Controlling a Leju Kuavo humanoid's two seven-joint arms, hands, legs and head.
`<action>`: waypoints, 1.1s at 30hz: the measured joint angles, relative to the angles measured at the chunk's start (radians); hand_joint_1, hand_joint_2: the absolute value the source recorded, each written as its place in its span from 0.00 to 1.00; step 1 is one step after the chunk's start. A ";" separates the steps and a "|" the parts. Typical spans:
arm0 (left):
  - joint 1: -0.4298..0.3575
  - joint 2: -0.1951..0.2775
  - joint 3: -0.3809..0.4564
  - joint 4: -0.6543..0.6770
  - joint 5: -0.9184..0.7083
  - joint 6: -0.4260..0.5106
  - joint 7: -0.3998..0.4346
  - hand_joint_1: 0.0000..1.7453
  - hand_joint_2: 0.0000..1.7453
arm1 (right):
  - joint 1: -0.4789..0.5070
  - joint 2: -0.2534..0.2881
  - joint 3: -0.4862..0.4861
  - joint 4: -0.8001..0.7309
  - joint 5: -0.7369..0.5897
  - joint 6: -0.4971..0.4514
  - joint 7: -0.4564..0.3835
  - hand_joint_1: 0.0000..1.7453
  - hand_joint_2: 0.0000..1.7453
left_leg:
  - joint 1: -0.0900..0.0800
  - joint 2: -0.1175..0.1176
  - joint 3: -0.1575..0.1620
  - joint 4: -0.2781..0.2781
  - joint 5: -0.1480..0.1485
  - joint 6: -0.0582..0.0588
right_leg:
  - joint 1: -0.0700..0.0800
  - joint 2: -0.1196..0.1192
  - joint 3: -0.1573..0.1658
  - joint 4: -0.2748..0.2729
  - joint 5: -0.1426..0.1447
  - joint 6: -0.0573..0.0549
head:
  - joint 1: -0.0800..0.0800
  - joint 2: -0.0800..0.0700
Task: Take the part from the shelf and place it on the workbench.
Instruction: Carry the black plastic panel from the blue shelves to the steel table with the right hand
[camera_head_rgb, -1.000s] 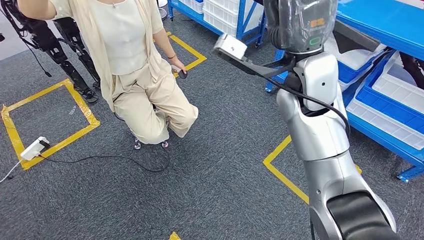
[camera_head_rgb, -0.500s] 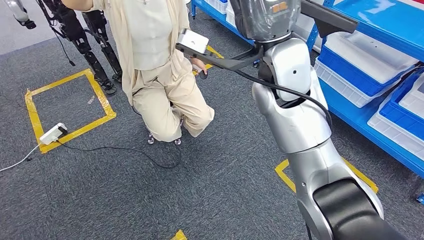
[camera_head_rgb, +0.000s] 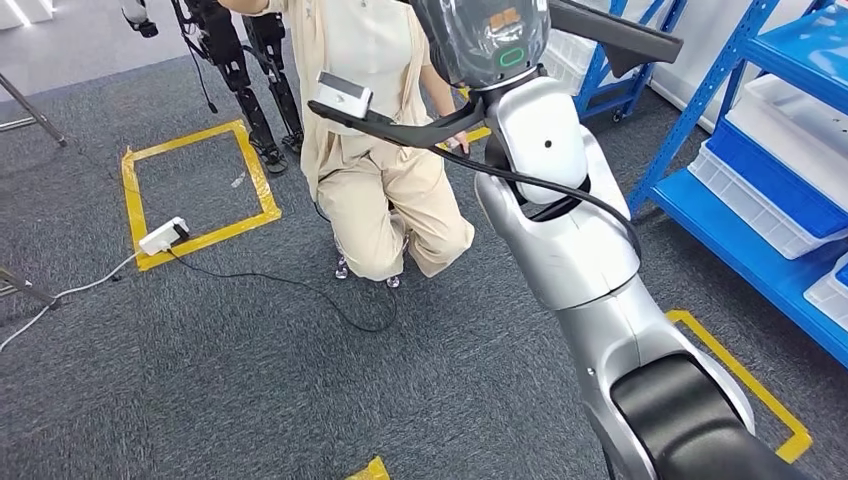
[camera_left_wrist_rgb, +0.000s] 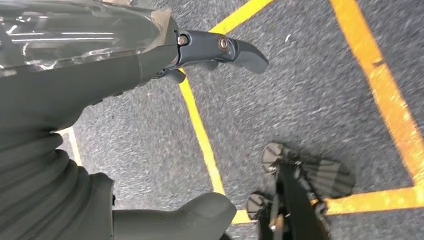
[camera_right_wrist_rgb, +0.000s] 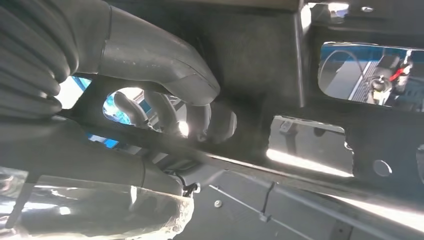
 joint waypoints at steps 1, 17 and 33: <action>0.001 0.000 0.000 0.000 0.000 0.000 -0.001 0.00 1.00 | -0.001 0.005 0.002 0.003 0.001 0.000 0.000 1.00 1.00 | 0.000 0.016 -0.006 0.012 -0.008 -0.006 | -0.004 -0.008 0.004 -0.005 0.003 -0.007 | -0.001 0.000; -0.002 -0.001 0.002 0.000 0.002 0.004 0.006 0.00 1.00 | -0.015 0.051 0.037 0.030 0.011 0.013 0.006 1.00 1.00 | 0.011 0.120 -0.004 0.008 -0.001 -0.001 | 0.002 -0.099 0.013 0.031 -0.051 0.023 | 0.003 0.000; 0.004 0.004 0.001 -0.001 -0.019 -0.007 -0.001 0.00 1.00 | 0.020 0.046 0.045 0.042 0.042 0.016 0.014 1.00 1.00 | 0.002 0.050 -0.036 0.065 -0.033 -0.015 | -0.008 -0.020 0.001 0.002 0.000 -0.016 | 0.002 0.000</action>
